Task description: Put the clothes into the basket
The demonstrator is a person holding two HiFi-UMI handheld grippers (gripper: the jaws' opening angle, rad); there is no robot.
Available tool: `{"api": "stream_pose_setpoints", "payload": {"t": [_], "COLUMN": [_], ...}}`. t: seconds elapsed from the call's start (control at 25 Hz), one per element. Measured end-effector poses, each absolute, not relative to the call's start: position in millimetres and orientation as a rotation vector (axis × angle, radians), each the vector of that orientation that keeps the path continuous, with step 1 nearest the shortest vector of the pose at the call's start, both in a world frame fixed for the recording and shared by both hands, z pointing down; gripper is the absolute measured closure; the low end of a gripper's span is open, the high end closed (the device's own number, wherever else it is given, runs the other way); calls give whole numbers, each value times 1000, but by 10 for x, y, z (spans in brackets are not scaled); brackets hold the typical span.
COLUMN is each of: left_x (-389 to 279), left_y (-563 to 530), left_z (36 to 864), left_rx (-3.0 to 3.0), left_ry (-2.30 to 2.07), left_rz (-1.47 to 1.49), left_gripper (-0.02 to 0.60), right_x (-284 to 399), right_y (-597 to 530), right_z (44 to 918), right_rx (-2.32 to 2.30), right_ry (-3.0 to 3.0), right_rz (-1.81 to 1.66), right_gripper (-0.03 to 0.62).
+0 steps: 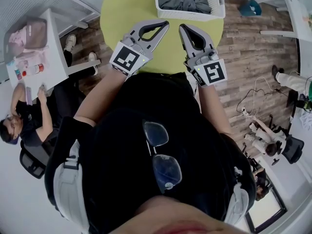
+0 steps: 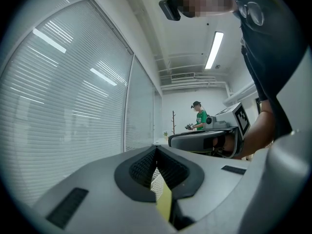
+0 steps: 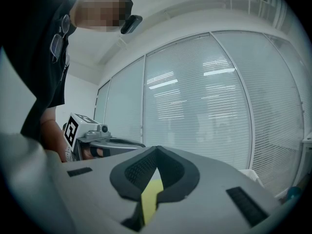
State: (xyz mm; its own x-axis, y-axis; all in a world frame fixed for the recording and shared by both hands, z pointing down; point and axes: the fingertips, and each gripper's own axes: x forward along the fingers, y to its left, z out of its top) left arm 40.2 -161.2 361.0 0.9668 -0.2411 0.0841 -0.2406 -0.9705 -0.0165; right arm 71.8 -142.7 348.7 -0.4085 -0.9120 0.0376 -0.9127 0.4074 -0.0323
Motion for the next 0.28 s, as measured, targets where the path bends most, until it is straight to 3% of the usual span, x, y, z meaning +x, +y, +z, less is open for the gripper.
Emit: {"api": "stream_pose_setpoints", "payload": {"t": [0.28], "left_x": [356], "left_y": [-1633], "left_z": [3629], "left_rx": [-3119], "left_ry": [402], "left_rz": [-143], "left_gripper": [571], "right_x": [676], "right_y": [-1397], "right_z": [3515], "right_rx": [1673], "right_ry": [-2616], "right_rz": [90], "right_gripper": [569]}}
